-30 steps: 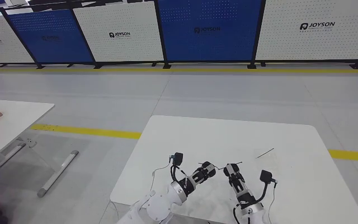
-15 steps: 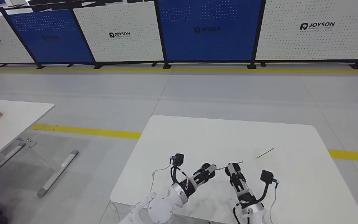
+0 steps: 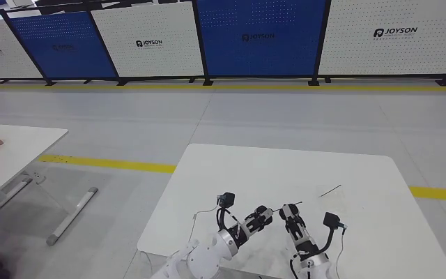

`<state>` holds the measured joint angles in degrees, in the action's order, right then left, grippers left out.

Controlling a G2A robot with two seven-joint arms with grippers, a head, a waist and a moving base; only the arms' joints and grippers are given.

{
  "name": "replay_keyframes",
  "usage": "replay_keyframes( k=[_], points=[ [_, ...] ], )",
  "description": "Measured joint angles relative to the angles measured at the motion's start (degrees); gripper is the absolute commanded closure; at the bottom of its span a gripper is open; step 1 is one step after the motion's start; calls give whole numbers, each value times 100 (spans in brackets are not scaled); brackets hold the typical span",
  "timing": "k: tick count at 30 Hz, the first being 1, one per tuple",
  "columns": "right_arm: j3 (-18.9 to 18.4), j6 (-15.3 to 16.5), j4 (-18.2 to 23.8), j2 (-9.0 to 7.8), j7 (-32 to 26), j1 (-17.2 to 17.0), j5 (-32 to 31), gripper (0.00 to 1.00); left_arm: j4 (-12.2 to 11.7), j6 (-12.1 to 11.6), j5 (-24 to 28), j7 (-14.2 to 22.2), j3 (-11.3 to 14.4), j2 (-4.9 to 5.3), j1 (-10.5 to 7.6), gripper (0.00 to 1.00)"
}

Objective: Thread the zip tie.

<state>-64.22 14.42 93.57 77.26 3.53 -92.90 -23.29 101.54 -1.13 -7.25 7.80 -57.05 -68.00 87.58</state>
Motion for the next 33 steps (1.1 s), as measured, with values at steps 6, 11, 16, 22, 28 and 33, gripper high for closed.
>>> replay_keyframes(
  k=[6, 11, 16, 22, 28, 33],
  points=[
    [2, 14, -6, 0, -16, -2, -7, 100, -68, 64, 53, 37, 14, -11, -60, 100],
    [2, 30, -18, 2, -24, 5, 2, 100, -79, 55, 68, 58, 7, -12, -75, 100],
    [6, 62, -17, 2, -72, 6, 26, 100, -82, 12, 79, 78, 4, -10, -71, 100],
    [-38, 130, -4, -8, -230, 9, 193, 100, -47, -54, 67, 97, -5, -3, -39, 100],
    [-51, 136, 9, -11, -290, 3, 264, 100, -44, -57, 52, 86, -13, -1, -27, 100],
    [-59, 179, 10, -16, -306, -4, 259, 85, -65, -32, 46, 103, -3, -2, -38, 100]
  ],
)
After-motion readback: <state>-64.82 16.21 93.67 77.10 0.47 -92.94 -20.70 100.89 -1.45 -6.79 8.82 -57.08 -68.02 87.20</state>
